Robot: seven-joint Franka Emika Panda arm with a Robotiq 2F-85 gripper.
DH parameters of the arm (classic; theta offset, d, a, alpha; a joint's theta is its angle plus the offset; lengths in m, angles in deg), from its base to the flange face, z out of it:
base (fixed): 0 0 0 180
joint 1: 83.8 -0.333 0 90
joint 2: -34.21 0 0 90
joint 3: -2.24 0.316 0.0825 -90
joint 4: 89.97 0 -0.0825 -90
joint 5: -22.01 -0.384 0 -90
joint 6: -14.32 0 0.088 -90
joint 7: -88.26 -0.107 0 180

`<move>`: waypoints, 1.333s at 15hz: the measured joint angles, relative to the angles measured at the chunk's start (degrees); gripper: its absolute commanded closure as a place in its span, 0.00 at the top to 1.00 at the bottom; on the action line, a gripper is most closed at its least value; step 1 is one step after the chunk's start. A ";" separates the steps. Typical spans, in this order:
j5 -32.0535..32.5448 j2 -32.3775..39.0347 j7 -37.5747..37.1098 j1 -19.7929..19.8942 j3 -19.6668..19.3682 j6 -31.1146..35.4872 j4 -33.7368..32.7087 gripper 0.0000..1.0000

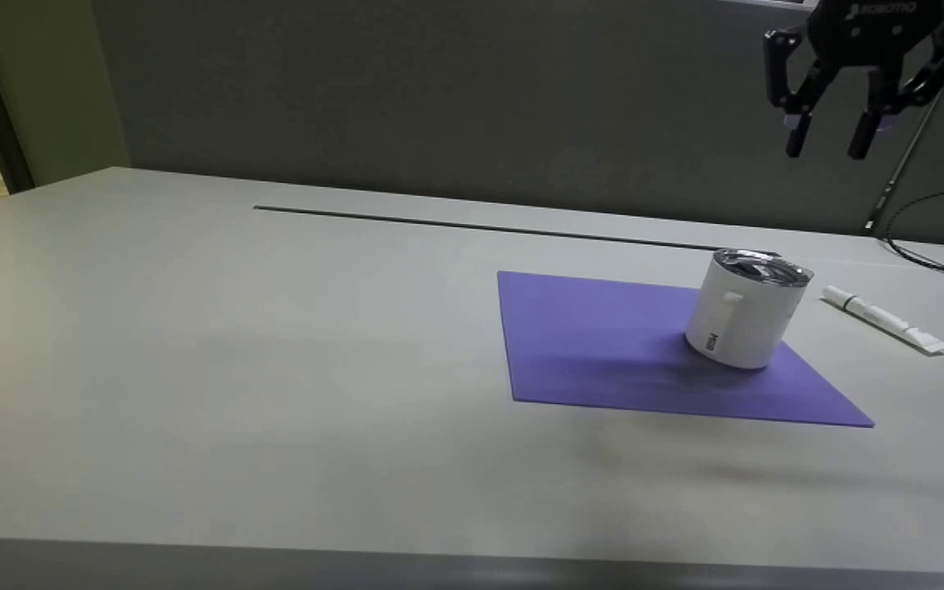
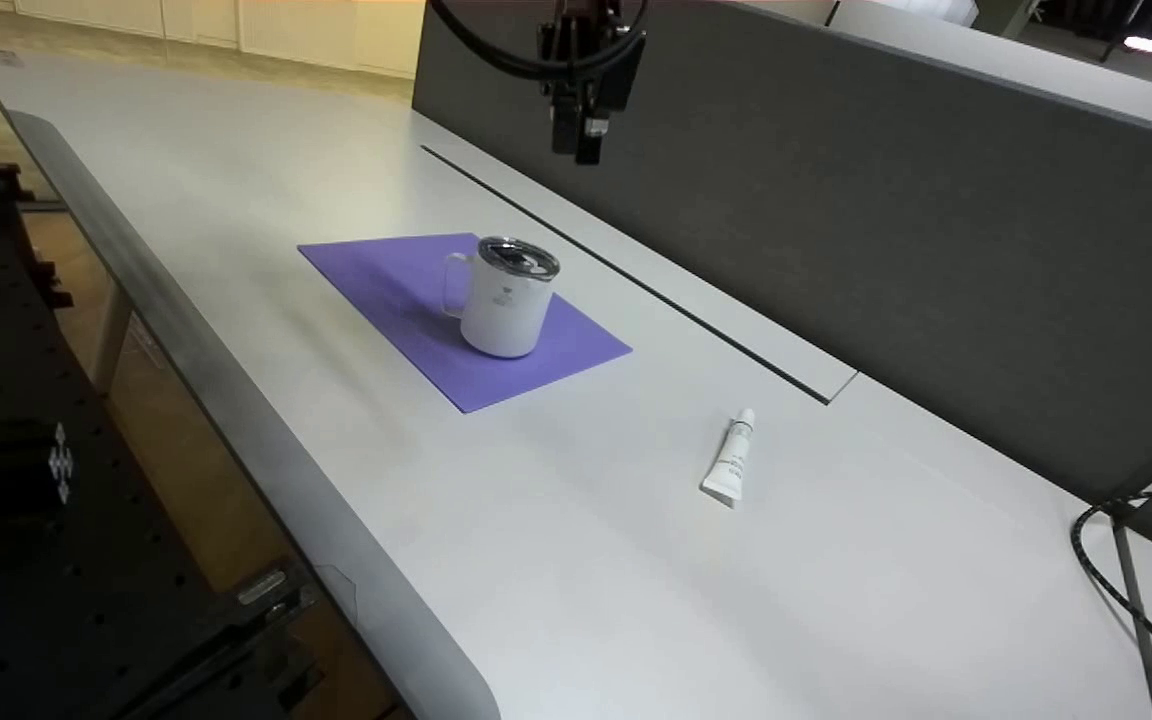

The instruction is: Remove the silver lid from the white mug

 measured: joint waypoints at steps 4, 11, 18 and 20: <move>-0.50 3.65 0.69 -1.68 -1.59 5.80 0.95 0.00; -6.05 7.43 3.05 -5.36 -2.24 8.71 1.13 0.00; -8.41 10.96 5.99 -6.19 -4.12 9.59 1.13 0.00; -10.19 11.83 8.21 -6.19 -4.12 10.28 1.13 0.00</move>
